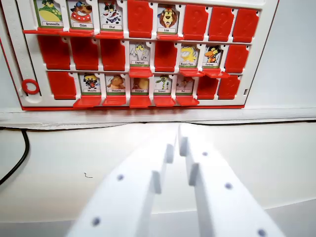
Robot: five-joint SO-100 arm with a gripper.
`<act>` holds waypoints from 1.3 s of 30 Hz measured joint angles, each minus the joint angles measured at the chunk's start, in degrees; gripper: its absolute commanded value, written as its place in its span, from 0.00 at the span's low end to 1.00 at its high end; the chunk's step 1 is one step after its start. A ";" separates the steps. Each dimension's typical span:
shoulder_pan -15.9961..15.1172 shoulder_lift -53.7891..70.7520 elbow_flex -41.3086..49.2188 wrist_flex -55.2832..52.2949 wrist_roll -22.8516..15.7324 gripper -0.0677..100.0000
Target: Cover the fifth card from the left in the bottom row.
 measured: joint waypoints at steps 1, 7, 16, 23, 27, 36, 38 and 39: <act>0.44 0.26 1.58 -1.05 -0.35 0.00; 3.96 1.41 13.10 -8.96 -2.20 0.00; 6.59 -0.09 29.97 -27.60 -2.90 0.00; 6.86 -7.73 34.19 -39.46 -3.96 0.00; 6.86 -14.94 34.45 -45.88 -4.22 0.00; 5.89 -30.94 31.90 -54.23 -3.52 0.00; 5.54 -34.28 29.97 -55.28 -3.52 0.00; 5.36 -35.77 28.92 -55.72 -3.52 0.00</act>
